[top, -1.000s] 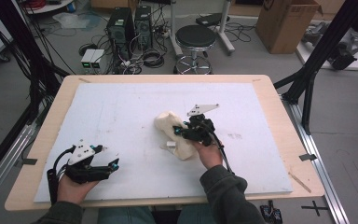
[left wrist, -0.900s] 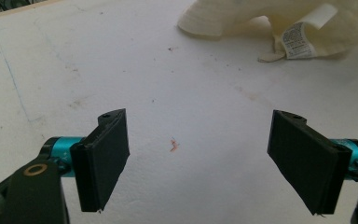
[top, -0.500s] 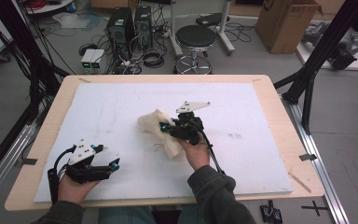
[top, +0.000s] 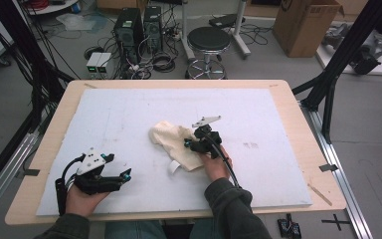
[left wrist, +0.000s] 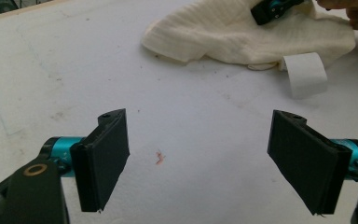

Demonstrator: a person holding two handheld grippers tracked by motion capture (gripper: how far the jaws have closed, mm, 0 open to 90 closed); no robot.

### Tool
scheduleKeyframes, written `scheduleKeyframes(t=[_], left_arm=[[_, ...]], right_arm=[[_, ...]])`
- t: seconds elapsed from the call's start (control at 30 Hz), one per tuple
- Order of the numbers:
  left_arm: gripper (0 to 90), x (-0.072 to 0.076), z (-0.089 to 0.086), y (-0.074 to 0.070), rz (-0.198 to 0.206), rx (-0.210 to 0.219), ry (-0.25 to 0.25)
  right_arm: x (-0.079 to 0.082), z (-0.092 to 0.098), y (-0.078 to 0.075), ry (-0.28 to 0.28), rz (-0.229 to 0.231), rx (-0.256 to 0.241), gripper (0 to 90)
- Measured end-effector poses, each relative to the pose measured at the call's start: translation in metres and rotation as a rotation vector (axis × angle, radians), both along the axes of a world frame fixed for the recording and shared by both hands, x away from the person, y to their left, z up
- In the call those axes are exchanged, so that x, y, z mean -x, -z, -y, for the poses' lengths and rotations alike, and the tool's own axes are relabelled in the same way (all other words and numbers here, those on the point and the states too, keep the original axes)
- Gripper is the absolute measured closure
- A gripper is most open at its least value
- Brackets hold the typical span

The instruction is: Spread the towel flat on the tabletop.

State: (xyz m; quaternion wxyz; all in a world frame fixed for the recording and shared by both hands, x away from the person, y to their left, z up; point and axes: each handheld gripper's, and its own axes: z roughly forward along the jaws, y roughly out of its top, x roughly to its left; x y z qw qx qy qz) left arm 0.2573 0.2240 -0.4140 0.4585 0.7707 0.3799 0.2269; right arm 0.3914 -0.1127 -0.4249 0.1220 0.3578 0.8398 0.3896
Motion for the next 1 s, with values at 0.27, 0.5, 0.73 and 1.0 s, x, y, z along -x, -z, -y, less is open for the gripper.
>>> scheduleKeyframes(t=[0.27,0.5,0.73,1.0], left_arm=[[21.8,-0.004,0.014,-0.002,0.002,0.001,0.042],[27.4,-0.011,0.034,-0.003,-0.014,-0.02,0.098],[41.2,-0.025,0.064,0.002,-0.022,-0.055,0.168],[66.1,-0.054,0.1,0.011,-0.077,-0.077,0.255]], right_arm=[[0.006,0.011,-0.01,-0.026,0.018,-0.042,49.4],[0.022,0.04,-0.02,-0.054,0.052,-0.089,44.0],[0.028,0.056,-0.018,-0.063,0.058,-0.09,45.2],[0.022,0.06,-0.015,-0.058,0.043,-0.102,45.9]])
